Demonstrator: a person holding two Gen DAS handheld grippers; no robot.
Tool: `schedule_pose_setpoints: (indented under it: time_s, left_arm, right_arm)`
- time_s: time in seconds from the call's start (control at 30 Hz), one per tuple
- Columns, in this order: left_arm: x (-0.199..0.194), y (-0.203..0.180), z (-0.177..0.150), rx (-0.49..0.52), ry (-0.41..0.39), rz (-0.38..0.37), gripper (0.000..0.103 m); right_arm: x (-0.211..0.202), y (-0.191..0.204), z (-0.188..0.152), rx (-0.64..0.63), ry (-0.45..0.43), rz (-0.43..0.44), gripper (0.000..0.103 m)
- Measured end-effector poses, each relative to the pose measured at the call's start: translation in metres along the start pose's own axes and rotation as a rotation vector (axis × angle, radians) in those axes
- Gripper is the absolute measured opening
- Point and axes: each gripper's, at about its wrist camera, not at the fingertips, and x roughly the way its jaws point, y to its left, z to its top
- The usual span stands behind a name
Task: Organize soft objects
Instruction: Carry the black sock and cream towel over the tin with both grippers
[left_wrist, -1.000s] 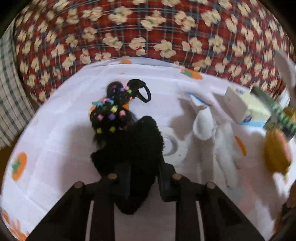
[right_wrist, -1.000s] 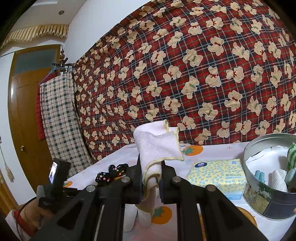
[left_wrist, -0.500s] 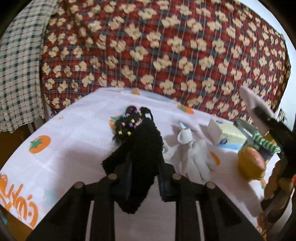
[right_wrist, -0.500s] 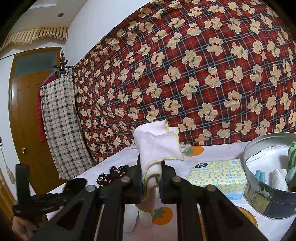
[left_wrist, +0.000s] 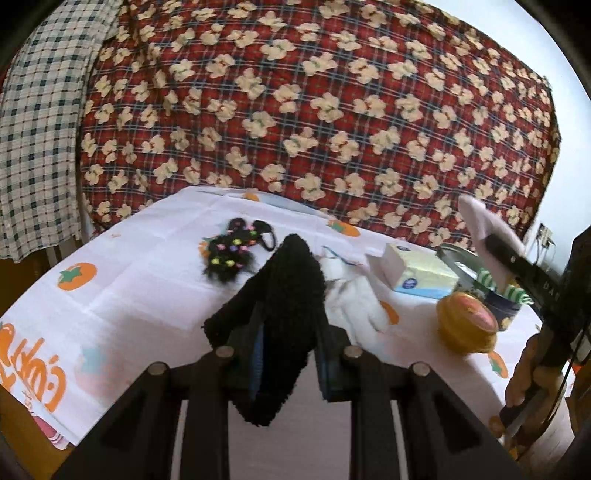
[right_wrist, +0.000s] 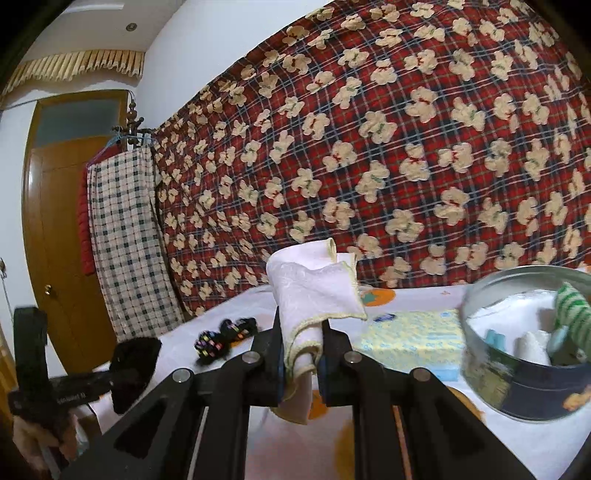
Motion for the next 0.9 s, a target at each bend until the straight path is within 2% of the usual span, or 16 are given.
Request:
schedule_pose_setpoints:
  time_s: [0.47,0.9]
  left_arm:
    - [0.001,-0.082,0.004,0.107,-0.039,-0.152,0.021]
    - [0.019,-0.177,0.025,0.195,-0.062,-0.314,0.021]
  right_arm:
    - [-0.071,-0.067,0.004,0.042,-0.049,-0.162,0.015]
    - [-0.118,-0.139,0.032,0.035,-0.128,-0.351,0.015]
